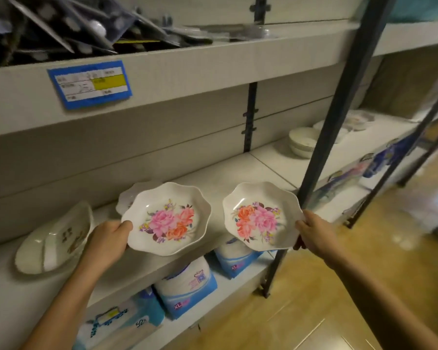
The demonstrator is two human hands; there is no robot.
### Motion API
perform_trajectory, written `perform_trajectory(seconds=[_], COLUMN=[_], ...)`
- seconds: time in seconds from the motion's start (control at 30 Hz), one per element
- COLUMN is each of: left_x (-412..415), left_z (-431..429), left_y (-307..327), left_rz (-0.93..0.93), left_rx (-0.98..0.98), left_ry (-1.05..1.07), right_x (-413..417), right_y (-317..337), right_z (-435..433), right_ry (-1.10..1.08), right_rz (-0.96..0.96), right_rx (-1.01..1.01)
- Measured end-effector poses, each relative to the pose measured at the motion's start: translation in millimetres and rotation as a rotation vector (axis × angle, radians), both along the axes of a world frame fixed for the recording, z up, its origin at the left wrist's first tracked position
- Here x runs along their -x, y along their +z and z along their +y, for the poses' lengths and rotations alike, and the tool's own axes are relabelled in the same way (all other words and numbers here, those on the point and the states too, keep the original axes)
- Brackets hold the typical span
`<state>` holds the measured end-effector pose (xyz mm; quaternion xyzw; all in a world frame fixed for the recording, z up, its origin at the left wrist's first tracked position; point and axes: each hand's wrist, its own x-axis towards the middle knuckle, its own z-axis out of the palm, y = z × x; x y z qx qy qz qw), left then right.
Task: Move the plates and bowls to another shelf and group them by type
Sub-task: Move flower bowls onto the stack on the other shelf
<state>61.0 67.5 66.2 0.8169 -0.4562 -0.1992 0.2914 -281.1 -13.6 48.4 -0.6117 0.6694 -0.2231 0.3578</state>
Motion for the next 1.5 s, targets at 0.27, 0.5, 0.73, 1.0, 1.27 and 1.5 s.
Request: perform_trajectory(seconds=[0.27,0.5,0.73,1.0,1.27,1.5], left_x=[127,244,332,405,464,505], left_z=[-52,-100,-160,-233,-315,-392], left_y=[-9,-20,-23,-22,-31,-19], left_rz=[0.013,0.036,0.033,-0.007,-0.004,-0.009], left_rx=[-0.031,-0.009,-0.025,-0.008,0.002,0.014], left_ry=[-0.095,-0.101,-0.094,-0.088,-0.007,0.082], right_x=[130,245,330,403,462,504], right_y=[11,13,12,6,8,15], right_z=[-32,-70,-116,-203,-323,-423], right_ry=[0.018,-0.032,-0.080,-0.106,-0.038,0.044], right_rz=[0.019,0.015,0.001,-0.023,-0.033,-0.122], right_rx=[0.022,0.027,0.030,0.013,0.028,0.018])
